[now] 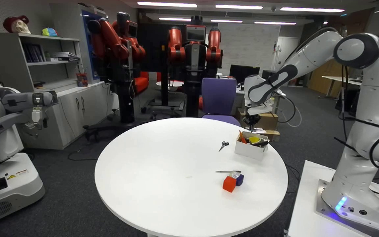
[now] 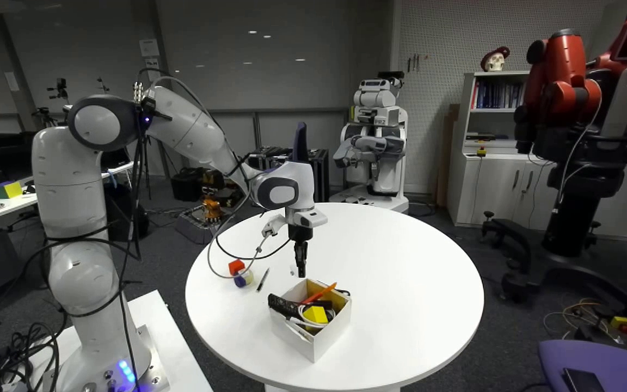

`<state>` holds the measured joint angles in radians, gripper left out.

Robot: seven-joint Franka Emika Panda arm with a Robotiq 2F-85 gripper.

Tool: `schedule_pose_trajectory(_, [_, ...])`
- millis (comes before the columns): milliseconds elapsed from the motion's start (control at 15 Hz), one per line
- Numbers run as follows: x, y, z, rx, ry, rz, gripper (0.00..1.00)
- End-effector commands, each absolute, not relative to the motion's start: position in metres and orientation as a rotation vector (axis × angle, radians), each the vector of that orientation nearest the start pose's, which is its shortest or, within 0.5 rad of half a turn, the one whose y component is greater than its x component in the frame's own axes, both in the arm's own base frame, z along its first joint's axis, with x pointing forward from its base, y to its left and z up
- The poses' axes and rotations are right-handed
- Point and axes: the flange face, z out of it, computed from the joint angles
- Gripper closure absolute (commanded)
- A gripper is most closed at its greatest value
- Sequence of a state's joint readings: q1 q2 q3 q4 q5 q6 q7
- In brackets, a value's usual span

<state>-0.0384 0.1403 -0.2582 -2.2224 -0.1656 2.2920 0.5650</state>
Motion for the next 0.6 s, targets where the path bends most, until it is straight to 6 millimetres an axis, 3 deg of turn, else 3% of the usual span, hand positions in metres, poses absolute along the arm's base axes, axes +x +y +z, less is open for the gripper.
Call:
schedule_pose_trajectory(0, [0.511,-0.177,0.315,-3.146,1.310,0.079,1.00])
schedule_pose_trajectory(67, [0.511,-0.176,0.314,-3.161,1.322,0.087,0.74])
schedule_pose_trajectory(200, [0.510,-0.171,0.312,-3.171,1.321,0.107,0.66])
schedule_pose_trajectory(533, [0.504,-0.145,0.322,-3.122,1.153,0.131,0.27])
